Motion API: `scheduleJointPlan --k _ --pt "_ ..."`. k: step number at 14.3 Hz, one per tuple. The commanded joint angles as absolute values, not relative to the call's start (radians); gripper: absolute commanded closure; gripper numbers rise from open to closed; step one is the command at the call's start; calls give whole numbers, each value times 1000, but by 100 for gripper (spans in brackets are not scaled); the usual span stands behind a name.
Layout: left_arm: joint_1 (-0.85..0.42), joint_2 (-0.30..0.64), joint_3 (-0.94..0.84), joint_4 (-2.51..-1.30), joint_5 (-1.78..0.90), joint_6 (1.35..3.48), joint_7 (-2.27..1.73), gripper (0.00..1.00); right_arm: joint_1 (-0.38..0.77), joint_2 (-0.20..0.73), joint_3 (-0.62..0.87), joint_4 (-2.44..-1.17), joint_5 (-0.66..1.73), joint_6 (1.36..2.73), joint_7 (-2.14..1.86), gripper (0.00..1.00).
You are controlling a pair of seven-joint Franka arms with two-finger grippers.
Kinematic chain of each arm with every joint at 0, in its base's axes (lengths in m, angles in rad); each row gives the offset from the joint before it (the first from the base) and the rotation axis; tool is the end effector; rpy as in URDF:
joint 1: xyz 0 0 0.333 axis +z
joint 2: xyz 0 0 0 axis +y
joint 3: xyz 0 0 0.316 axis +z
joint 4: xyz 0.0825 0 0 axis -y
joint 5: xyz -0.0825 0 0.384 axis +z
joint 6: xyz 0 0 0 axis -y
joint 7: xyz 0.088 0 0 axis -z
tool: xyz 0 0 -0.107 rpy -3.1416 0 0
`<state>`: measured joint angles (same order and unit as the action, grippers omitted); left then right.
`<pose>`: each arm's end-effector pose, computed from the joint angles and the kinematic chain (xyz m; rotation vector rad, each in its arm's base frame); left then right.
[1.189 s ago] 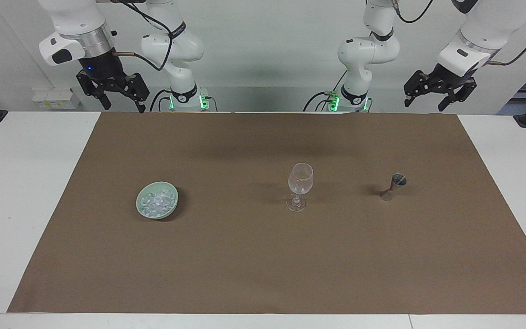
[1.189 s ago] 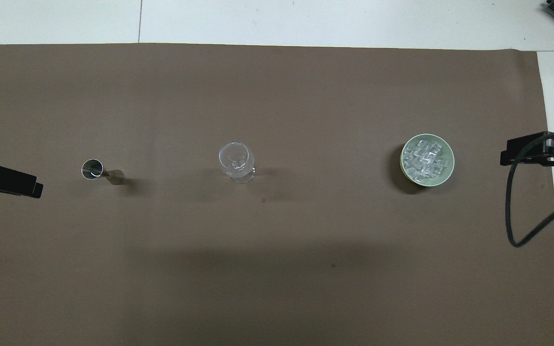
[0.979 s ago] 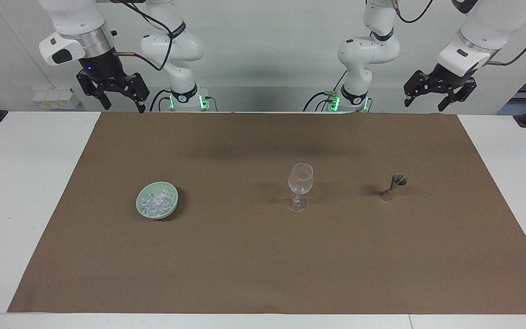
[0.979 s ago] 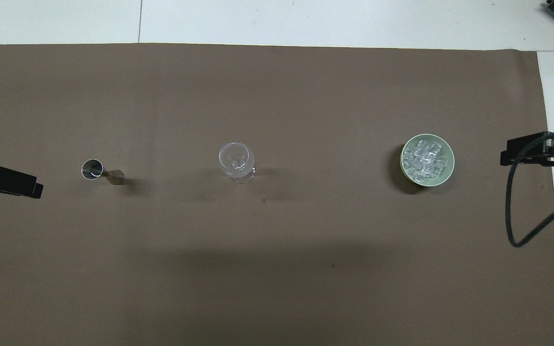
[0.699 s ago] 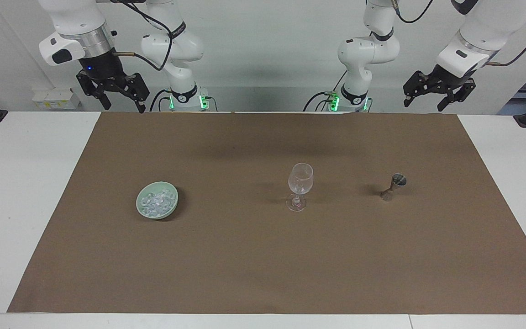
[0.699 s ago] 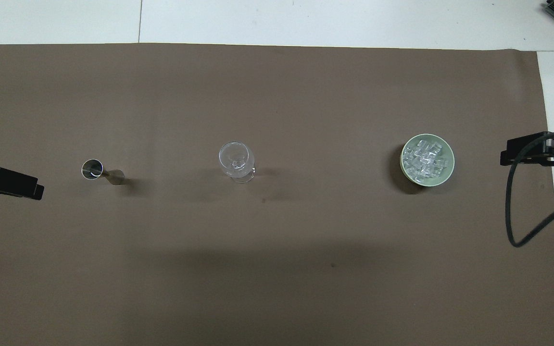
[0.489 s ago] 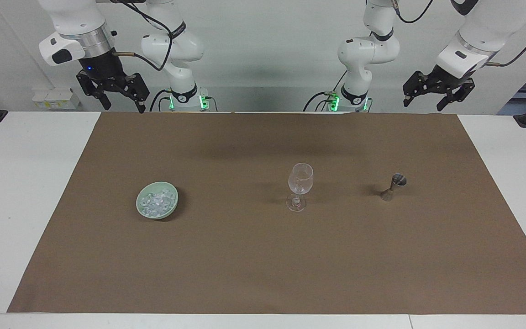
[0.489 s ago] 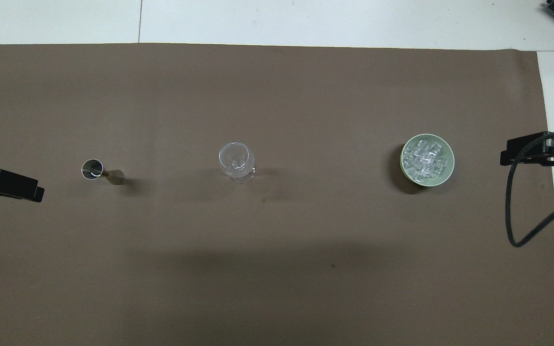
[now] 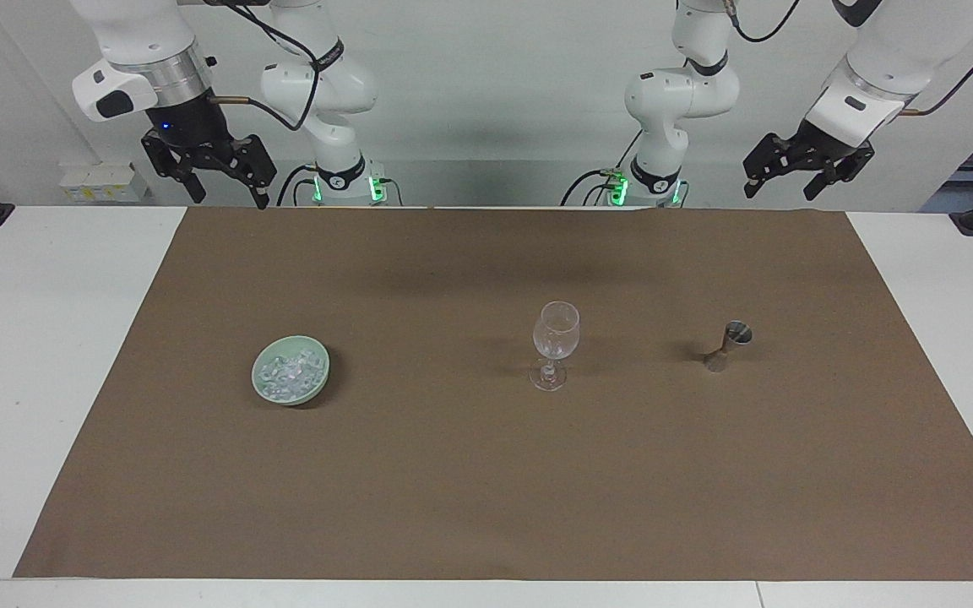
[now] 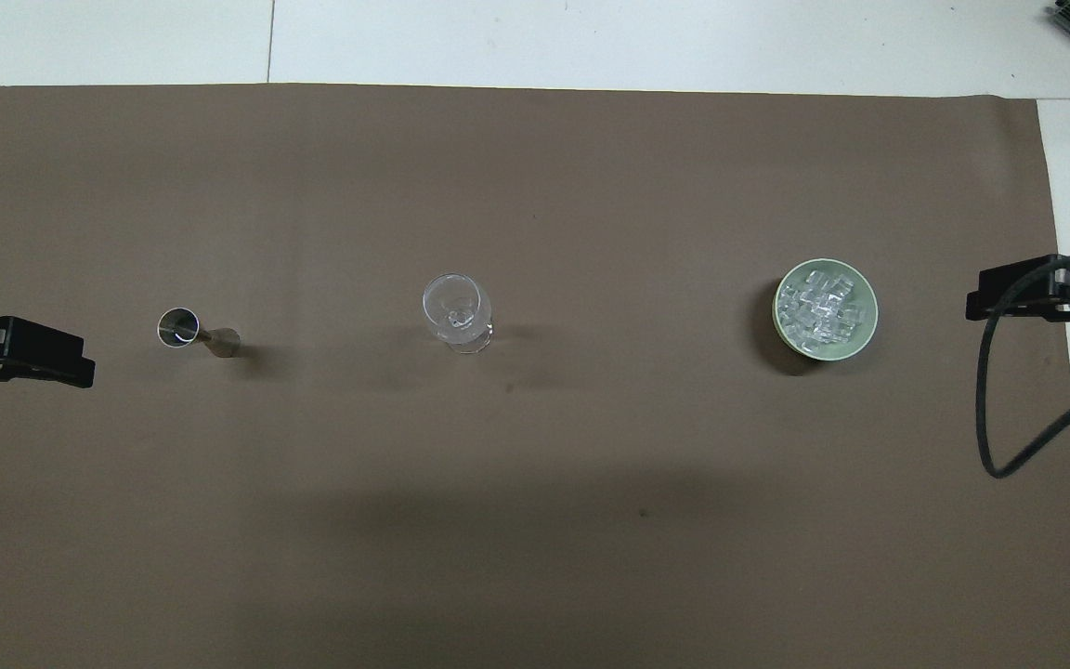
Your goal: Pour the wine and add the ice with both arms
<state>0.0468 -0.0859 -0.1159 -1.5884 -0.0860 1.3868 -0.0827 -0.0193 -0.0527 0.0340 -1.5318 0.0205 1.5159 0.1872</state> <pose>0.5056 -0.0483 0.6470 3.0695 0.0058 -0.1870 0.5324 0.0107 0.6665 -3.1075 0.2664 -0.0541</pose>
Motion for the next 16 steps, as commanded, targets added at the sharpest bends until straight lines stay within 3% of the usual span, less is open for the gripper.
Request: scheduleJointPlan --k 1,8,16 --pt "55 -95 -112 -1612 -118 1426 -161 0 -32 -60 37 -1534 46 1503 173 0" --pt "94 -48 -110 -1641 -149 1488 -446 0 -32 -60 38 -1534 46 1503 173 0" --pt "234 70 -110 -1644 -314 1493 -691 0 -32 -61 37 -1534 46 1502 173 0"
